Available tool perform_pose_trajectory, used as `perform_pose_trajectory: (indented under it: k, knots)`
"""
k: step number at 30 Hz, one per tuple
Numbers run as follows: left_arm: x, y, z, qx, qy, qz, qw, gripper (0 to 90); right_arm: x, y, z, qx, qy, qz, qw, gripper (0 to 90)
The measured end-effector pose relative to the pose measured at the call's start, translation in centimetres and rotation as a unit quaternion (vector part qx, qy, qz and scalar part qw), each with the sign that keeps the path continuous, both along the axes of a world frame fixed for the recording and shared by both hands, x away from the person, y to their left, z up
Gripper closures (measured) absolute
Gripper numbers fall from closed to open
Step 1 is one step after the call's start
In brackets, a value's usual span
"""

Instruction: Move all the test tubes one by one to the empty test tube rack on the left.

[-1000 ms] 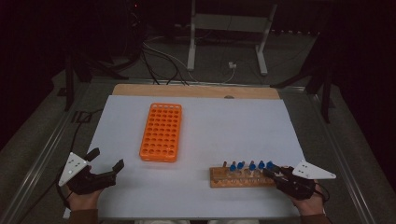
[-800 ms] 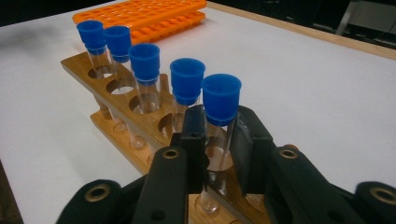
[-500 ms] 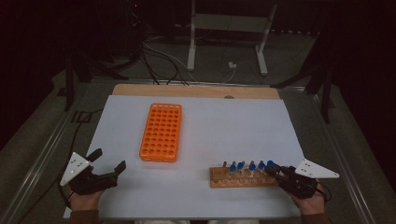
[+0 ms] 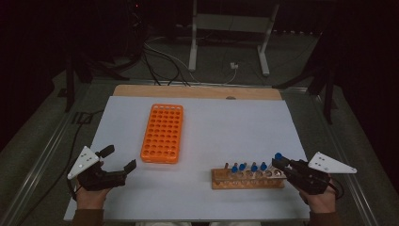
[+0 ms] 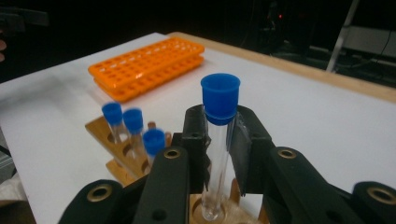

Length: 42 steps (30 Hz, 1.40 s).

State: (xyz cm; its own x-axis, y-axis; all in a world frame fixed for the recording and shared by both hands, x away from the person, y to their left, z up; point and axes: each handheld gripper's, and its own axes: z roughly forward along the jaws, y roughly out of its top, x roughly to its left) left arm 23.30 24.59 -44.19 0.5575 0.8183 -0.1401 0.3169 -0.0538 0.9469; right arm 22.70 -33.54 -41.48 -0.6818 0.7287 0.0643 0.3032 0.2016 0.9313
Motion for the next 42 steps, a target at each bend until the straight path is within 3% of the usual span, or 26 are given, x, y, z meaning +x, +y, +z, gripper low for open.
perform_pose_trajectory:
  k: [5,12,23,27,35,37,42]
  knots:
    - [1.0,-1.0,0.4,0.004,-0.016,-0.023,0.9996,1.7,0.4,-0.3,1.6,0.007,-0.018,-0.004,0.9998,77.2]
    - [2.3,-2.6,1.4,0.008,-0.018,-0.051,0.9985,1.7,1.9,0.5,2.9,0.008,-0.027,-0.003,0.9996,77.2]
    - [3.8,-6.9,2.4,0.018,-0.037,-0.074,0.9964,1.8,4.5,5.5,3.9,0.011,-0.031,0.029,0.999,77.1]
    - [4.4,-8.6,2.9,0.022,-0.057,-0.091,0.994,2.6,5.0,7.1,4.3,0.018,-0.029,0.04,0.9986,77.1]
    - [5.2,-10.6,3.8,0.026,-0.056,-0.105,0.9926,2.2,5.7,10.6,4.6,0.014,-0.022,0.064,0.9976,77.1]
    - [5.7,-11.3,4.0,0.02,-0.043,-0.11,0.9928,2.1,5.9,11.3,4.7,0.015,-0.019,0.068,0.9974,77.1]
    - [6.2,-12.2,4.1,0.008,-0.047,-0.123,0.9912,2.1,6.5,12.9,4.7,0.013,-0.011,0.075,0.997,77.1]
